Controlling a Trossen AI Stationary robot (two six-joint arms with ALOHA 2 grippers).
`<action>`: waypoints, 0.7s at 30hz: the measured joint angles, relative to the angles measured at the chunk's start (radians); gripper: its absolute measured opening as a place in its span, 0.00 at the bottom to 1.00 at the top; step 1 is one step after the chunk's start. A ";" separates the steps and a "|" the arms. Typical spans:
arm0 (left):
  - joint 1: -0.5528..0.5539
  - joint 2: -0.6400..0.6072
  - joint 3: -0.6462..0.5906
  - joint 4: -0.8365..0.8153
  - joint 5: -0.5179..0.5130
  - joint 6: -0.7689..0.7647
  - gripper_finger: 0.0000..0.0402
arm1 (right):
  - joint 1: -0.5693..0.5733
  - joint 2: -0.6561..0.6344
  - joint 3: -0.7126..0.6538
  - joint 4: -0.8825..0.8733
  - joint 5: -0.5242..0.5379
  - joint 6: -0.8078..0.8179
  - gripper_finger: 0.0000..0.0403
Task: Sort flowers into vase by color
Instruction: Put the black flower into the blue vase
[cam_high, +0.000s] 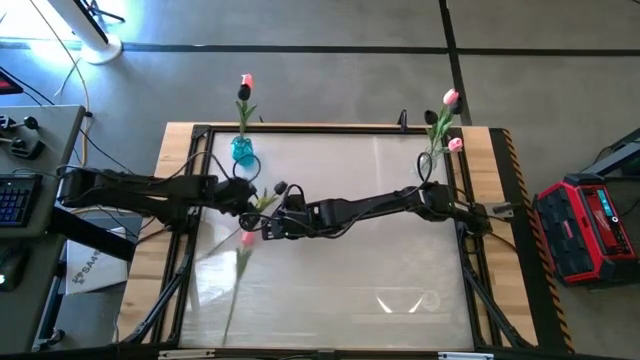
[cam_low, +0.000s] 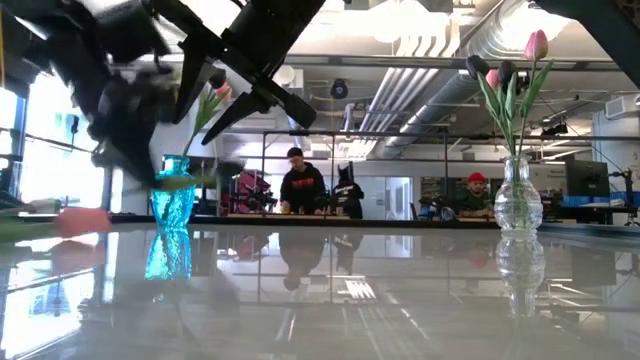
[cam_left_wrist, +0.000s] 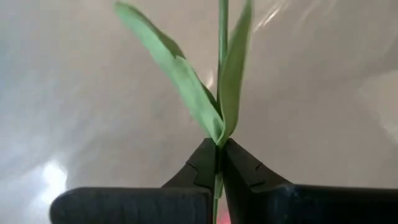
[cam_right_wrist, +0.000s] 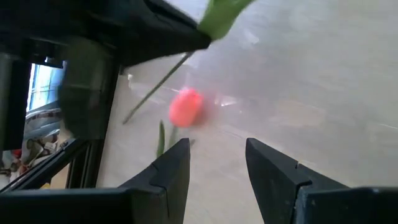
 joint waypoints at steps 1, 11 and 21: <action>0.000 -0.022 0.010 0.013 0.000 0.000 0.00 | 0.000 0.000 0.000 0.000 0.000 -0.002 0.36; 0.079 -0.205 0.091 0.138 -0.016 0.285 0.00 | 0.000 0.000 0.000 0.009 0.000 -0.037 0.36; 0.251 -0.307 0.119 0.528 -0.039 0.571 0.00 | -0.003 0.000 0.000 0.016 0.000 -0.044 0.36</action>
